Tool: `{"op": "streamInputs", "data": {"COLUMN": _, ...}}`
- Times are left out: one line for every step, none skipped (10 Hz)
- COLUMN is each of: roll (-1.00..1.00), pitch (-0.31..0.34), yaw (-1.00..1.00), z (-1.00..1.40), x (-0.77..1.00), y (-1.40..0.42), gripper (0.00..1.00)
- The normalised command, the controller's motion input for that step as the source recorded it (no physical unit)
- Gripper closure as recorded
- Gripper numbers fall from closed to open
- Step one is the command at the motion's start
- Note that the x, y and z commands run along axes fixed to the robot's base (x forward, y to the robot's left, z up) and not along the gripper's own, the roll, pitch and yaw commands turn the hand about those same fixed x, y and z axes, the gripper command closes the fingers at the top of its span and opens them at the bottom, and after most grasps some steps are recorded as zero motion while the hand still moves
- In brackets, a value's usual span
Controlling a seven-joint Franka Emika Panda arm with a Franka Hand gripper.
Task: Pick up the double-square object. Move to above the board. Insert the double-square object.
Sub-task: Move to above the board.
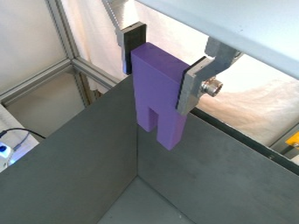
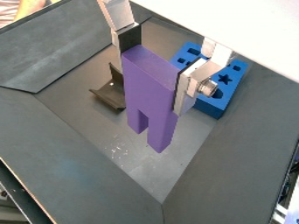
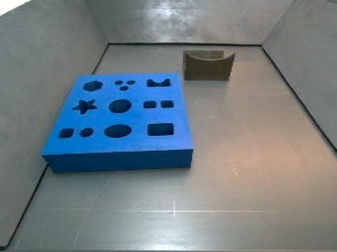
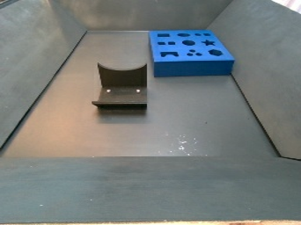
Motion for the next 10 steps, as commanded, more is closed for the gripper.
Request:
{"op": "streamInputs", "data": {"roll": -0.04, "pitch": 0.056, "yaw": -0.04, "z": 0.03, "x": -0.7, "y": 0.02, "gripper": 1.0}}
{"op": "streamInputs", "data": {"roll": -0.04, "pitch": 0.056, "yaw": -0.04, "z": 0.03, "x": -0.7, "y": 0.02, "gripper": 1.0}}
{"op": "streamInputs", "data": {"roll": -0.04, "pitch": 0.056, "yaw": -0.04, "z": 0.03, "x": -0.7, "y": 0.02, "gripper": 1.0}}
{"op": "streamInputs", "data": {"roll": -0.04, "pitch": 0.056, "yaw": -0.04, "z": 0.03, "x": -0.7, "y": 0.02, "gripper": 1.0}}
{"op": "streamInputs", "data": {"roll": -0.04, "pitch": 0.056, "yaw": -0.04, "z": 0.03, "x": -0.7, "y": 0.02, "gripper": 1.0}}
{"op": "streamInputs", "data": {"roll": -0.08, "pitch": 0.277, "yaw": 0.3, "z": -0.15, "x": 0.37, "y": -1.0, "gripper": 1.0}}
{"op": "streamInputs", "data": {"roll": -0.03, "pitch": 0.271, "yaw": 0.3, "z": -0.15, "x": 0.38, "y": -1.0, "gripper": 1.0}}
{"op": "streamInputs", "data": {"roll": -0.01, "pitch": 0.223, "yaw": 0.23, "z": -0.15, "x": 0.38, "y": -1.0, "gripper": 1.0}}
{"op": "streamInputs", "data": {"roll": -0.06, "pitch": 0.154, "yaw": 0.14, "z": -0.15, "x": 0.38, "y": -1.0, "gripper": 1.0}}
{"op": "streamInputs", "data": {"roll": -0.03, "pitch": 0.099, "yaw": 0.06, "z": -0.15, "x": 0.38, "y": -1.0, "gripper": 1.0}}
